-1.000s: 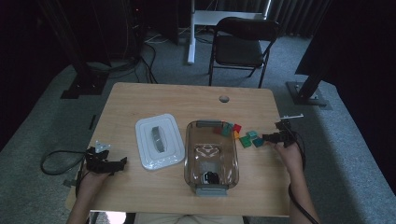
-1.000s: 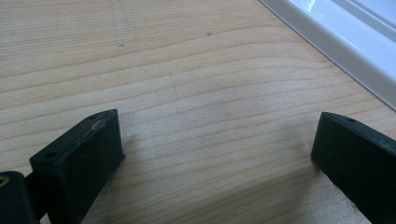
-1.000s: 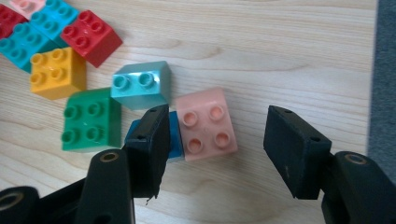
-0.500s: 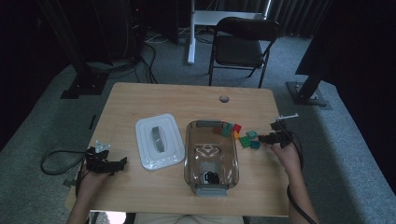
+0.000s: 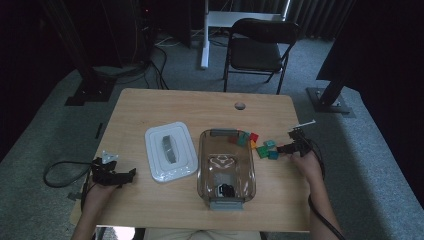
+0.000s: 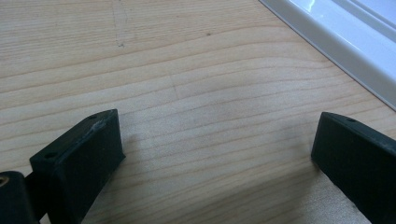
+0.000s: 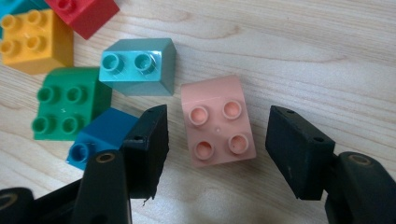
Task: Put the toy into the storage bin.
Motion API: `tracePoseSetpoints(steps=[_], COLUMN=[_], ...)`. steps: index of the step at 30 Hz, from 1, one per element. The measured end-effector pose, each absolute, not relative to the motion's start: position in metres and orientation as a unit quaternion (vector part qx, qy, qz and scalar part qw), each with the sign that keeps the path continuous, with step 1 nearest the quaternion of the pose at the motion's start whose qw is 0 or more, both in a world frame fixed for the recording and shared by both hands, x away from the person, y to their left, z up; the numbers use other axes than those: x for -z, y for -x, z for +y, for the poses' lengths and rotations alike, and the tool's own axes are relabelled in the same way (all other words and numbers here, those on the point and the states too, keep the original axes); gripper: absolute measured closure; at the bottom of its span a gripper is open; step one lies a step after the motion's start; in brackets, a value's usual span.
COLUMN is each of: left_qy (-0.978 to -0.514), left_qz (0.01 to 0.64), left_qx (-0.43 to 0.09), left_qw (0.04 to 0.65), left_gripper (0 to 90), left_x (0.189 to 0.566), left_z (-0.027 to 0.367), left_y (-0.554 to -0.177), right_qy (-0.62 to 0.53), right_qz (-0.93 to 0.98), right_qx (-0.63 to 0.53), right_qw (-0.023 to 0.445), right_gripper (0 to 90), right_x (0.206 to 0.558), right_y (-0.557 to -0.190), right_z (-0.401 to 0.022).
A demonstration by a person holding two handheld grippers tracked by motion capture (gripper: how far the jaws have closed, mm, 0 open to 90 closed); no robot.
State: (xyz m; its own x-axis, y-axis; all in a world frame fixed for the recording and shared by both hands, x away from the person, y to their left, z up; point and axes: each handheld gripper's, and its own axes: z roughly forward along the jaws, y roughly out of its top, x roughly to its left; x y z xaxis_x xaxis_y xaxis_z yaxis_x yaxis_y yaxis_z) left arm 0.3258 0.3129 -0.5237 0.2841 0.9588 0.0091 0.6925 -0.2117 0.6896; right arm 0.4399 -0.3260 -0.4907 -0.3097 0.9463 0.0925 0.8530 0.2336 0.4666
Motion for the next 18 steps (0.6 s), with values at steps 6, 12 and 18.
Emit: tracePoseSetpoints(steps=[6,12,18], left_qy=[-0.745,-0.745,-0.745], left_qz=[0.554,0.554,0.554], left_qx=[-0.226,-0.226,-0.226], left_qw=[0.295,0.295,0.295], left_gripper=[2.6,2.6,2.6], left_x=[0.524,0.524,0.524], left_z=[0.313,0.313,0.313], left_y=[-0.326,-0.326,-0.326], right_qy=[-0.571,-0.561,-0.548], right_qz=[0.787,0.793,0.802], right_qx=[-0.204,-0.198,-0.198], right_qw=[0.115,0.13,0.13], right_gripper=[47.1,58.2,58.9], right_x=[0.495,0.495,0.492], right_y=[-0.439,-0.434,-0.429], right_z=[-0.322,-0.32,-0.32])
